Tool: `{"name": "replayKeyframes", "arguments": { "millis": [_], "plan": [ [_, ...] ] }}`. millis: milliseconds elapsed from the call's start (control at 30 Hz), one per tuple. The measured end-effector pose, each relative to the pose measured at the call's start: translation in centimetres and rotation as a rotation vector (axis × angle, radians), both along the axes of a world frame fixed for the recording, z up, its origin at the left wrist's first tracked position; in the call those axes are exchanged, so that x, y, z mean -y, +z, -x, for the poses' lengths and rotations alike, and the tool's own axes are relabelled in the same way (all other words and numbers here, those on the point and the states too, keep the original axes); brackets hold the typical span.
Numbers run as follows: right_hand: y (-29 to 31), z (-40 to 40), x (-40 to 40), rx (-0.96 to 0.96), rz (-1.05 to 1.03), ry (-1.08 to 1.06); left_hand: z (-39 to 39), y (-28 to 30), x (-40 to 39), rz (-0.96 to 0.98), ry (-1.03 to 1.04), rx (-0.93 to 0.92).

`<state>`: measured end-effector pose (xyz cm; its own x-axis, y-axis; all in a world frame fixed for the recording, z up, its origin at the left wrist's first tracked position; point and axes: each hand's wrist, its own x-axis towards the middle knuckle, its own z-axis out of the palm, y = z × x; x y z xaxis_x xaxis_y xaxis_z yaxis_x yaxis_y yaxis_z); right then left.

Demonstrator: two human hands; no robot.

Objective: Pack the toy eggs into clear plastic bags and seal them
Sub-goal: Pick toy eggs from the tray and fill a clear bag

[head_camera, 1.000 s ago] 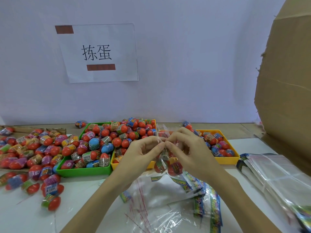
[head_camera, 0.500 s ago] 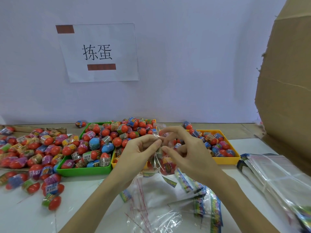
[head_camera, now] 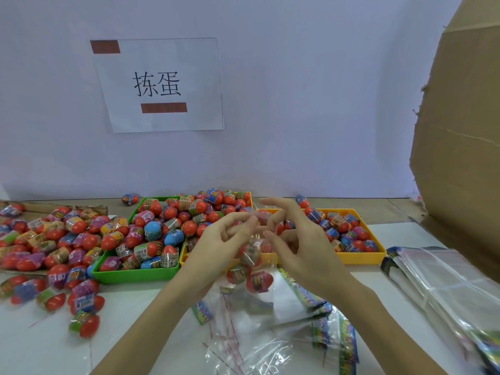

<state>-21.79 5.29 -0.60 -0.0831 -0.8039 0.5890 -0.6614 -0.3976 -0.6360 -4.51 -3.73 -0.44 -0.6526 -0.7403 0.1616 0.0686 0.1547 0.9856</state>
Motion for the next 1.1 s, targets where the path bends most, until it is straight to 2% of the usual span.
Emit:
{"name": "replayKeyframes", "arguments": {
  "millis": [100, 267, 500, 667, 800, 867, 1000, 1100],
  "plan": [
    [0.1, 0.2, 0.0, 0.136, 0.051, 0.034, 0.0, -0.5, 0.0, -0.063, -0.116, 0.06],
    [0.8, 0.4, -0.2, 0.332, 0.089, 0.115, -0.2, -0.6, 0.1, -0.222, -0.212, 0.043],
    [1.6, 0.4, -0.6, 0.367, 0.115, 0.159, 0.1, 0.0, -0.5, -0.364, -0.278, -0.034],
    [1.8, 0.9, -0.7, 0.427, 0.158, 0.135, 0.0, 0.1, -0.5, -0.314, -0.199, -0.015],
    [0.9, 2.1, -0.3, 0.25, 0.234, -0.252, -0.1, 0.1, 0.1, -0.07, 0.062, 0.043],
    [0.2, 2.7, 0.1, 0.129, 0.168, -0.388, -0.2, 0.0, 0.2, 0.006, 0.159, 0.026],
    [-1.5, 3.2, 0.6, -0.253, -0.224, -0.397, -0.1, -0.1, 0.0, 0.087, 0.187, -0.001],
    [-2.2, 2.8, 0.9, -0.378, -0.391, -0.387, -0.1, 0.1, -0.2, 0.086, 0.214, -0.006]
  ]
}}
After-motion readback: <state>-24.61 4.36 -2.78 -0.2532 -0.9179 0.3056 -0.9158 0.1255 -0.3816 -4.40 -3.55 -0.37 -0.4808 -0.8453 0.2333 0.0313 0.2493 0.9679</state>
